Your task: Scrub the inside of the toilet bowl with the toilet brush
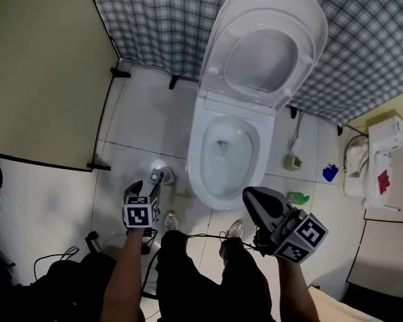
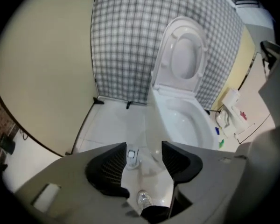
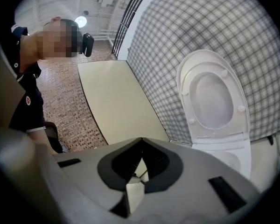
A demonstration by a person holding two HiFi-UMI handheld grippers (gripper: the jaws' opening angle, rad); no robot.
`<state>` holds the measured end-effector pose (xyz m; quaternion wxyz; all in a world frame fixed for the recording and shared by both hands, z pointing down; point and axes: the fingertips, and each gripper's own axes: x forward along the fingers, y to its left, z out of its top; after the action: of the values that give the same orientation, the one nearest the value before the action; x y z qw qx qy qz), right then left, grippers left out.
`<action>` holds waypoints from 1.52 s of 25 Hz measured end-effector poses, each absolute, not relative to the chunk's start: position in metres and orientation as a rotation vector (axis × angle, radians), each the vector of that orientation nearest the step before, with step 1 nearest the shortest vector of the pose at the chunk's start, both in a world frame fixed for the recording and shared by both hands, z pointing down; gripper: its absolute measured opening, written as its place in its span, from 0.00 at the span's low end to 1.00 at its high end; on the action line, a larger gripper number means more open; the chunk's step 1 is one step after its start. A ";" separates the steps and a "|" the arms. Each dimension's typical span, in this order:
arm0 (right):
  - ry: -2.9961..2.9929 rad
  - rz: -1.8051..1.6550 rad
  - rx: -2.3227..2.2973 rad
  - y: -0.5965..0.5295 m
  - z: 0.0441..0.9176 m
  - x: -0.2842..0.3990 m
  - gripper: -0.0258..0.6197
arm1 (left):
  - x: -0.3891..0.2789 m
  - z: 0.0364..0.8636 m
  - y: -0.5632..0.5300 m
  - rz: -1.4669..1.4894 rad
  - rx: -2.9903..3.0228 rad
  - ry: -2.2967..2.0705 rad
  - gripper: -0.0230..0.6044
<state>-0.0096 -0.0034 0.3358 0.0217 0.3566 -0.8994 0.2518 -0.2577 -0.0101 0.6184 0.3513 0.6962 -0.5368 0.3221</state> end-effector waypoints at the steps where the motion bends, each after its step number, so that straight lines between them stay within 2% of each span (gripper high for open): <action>1: -2.794 0.768 1.107 0.001 0.323 -0.008 0.04 | -0.250 0.590 -0.011 0.796 1.850 -1.394 0.42; 6: -2.839 0.641 1.184 0.010 0.258 0.010 0.04 | -0.201 0.444 -0.035 0.670 2.171 -1.384 0.16; 9: -2.860 0.590 1.233 0.016 0.219 0.030 0.04 | -0.147 0.363 -0.026 0.674 2.414 -1.319 0.13; 10: -2.872 0.571 1.239 0.020 0.206 0.036 0.04 | -0.129 0.339 -0.019 0.663 2.482 -1.297 0.08; 12: -2.910 0.484 1.264 0.023 0.183 0.043 0.04 | -0.097 0.290 -0.017 0.605 2.622 -1.256 0.05; 19: -2.964 0.242 1.291 0.037 0.132 0.060 0.04 | -0.024 0.181 0.005 0.305 2.811 -1.062 0.04; 24: -2.990 0.100 1.322 0.031 0.084 0.076 0.04 | 0.003 0.133 -0.004 0.225 2.850 -1.049 0.04; 38: -2.943 0.090 1.314 0.023 0.070 0.072 0.04 | 0.029 0.107 -0.015 0.221 2.843 -0.953 0.04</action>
<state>0.0717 0.0232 0.0695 -0.0416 0.4071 -0.9120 0.0278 0.0286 -0.0146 0.1075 0.0677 0.9434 -0.3162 0.0734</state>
